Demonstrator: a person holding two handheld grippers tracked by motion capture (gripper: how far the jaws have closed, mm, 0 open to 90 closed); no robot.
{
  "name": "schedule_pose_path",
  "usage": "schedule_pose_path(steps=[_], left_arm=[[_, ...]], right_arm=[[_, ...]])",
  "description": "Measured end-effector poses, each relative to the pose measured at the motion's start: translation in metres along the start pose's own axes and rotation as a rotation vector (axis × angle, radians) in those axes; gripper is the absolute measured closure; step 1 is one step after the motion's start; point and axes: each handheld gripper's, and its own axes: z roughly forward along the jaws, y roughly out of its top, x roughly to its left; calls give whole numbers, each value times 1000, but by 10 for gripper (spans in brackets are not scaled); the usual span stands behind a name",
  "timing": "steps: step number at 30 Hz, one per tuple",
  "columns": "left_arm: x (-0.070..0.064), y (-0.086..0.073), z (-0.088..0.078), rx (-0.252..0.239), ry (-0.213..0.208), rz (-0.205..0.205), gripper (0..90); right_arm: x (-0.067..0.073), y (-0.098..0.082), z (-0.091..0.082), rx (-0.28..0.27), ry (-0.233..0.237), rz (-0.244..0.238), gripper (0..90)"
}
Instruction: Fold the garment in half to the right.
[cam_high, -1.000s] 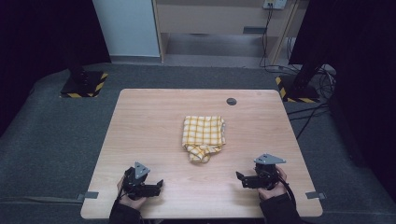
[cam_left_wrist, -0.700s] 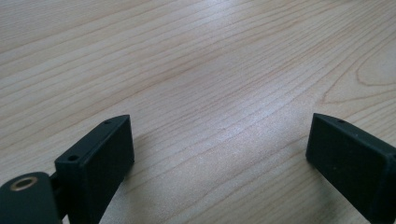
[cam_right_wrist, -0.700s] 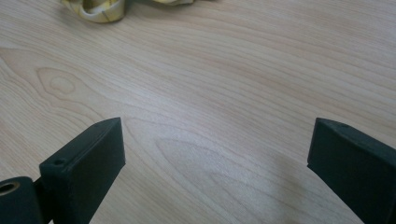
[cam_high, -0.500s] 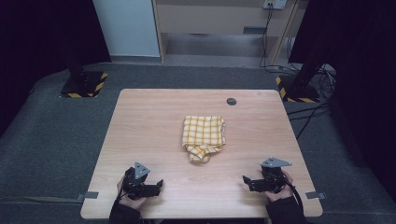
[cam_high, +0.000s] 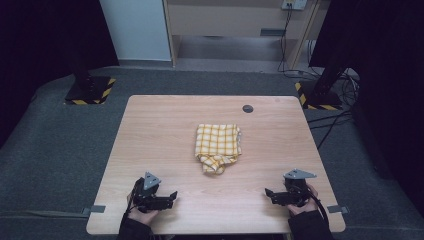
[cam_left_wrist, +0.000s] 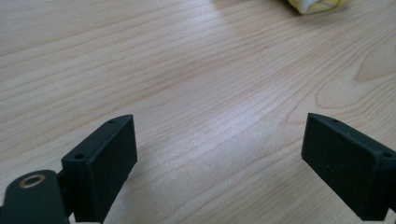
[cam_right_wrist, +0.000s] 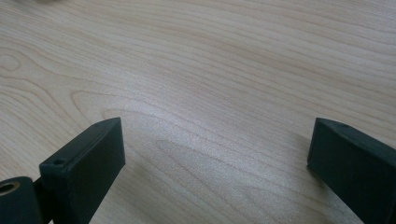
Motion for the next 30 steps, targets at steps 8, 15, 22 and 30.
schedule_pose_path(steps=[8,15,22,30], left_arm=[[-8,17,-1,-22,-17,8,95],[-17,42,10,-28,-26,10,98],[-24,64,27,-47,-38,-3,109],[-34,79,46,-51,-60,-19,108]], right_arm=[[0,-1,0,0,-19,-19,38],[3,-2,1,4,-37,-47,35],[4,-3,2,5,-45,-61,34],[4,-3,2,8,-50,-64,33]])
